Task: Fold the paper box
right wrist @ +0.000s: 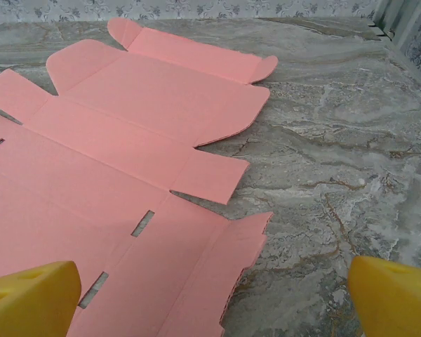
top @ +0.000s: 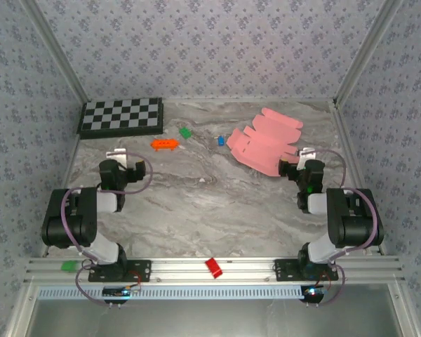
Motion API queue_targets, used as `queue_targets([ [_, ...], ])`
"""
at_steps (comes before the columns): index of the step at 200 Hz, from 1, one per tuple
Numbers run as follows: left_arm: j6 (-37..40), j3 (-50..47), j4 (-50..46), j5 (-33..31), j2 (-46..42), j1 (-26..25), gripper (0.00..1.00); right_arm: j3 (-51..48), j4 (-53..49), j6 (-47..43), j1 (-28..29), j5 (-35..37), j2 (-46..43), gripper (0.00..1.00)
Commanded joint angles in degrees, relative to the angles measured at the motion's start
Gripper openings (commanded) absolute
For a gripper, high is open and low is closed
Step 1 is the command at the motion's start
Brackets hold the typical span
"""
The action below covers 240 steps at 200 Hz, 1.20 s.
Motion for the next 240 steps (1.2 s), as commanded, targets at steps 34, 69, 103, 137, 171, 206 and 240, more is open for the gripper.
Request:
queue_targets([
  [34, -0.37, 1.25, 1.15, -0.69, -0.25, -0.31, 1.0, 1.01, 0.27, -0.46, 0.35, 1.12, 0.45, 0.99],
  [69, -0.46, 1.25, 1.14, -0.35, -0.17, -0.19, 1.0, 1.06, 0.09, -0.37, 0.27, 0.94, 0.58, 0.99],
  [103, -0.57, 1.25, 1.13, 0.1, -0.13, 0.14, 1.0, 1.08, 0.09, -0.37, 0.29, 0.91, 0.54, 0.99],
  [137, -0.6, 1.25, 1.13, 0.1, -0.17, 0.21, 1.0, 1.09, 0.07, -0.37, 0.31, 0.93, 0.54, 0.99],
  [171, -0.66, 1.17, 1.4, -0.17, -0.26, 0.13, 0.99, 0.83, 0.63, -0.34, 0.29, 1.03, 0.39, 0.99],
  [206, -2.82, 4.88, -12.76, -7.18, -8.78, -0.92, 1.0, 6.56, -18.87, 1.64, -0.04, 5.36, -9.88, 0.99],
  [240, -15.83, 15.05, -41.32, -9.13, -16.35, -1.18, 1.0, 18.45, -41.78, 2.74, 0.52, 3.71, -11.71, 0.99],
])
